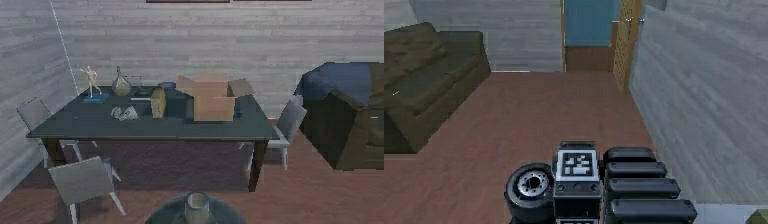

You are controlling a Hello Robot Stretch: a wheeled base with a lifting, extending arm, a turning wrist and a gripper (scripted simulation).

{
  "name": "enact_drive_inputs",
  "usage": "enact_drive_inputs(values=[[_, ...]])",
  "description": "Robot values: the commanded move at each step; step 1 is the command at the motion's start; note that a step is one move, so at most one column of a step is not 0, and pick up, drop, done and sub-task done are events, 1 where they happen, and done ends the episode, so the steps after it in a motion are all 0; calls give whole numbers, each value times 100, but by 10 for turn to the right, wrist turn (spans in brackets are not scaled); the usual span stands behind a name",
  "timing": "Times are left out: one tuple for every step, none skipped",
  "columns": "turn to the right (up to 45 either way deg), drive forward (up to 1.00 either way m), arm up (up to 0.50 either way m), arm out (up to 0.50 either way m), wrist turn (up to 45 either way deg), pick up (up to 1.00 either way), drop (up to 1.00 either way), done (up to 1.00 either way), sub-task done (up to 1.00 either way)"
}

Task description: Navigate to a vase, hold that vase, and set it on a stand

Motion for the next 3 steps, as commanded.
enact_drive_inputs(values=[[30, 0, 0, 0, 0, 0, 0, 0, 0], [-450, 0, 0, 0, 0, 0, 0, 0, 0], [-450, 0, 0, 0, 0, 0, 0, 0, 0]])
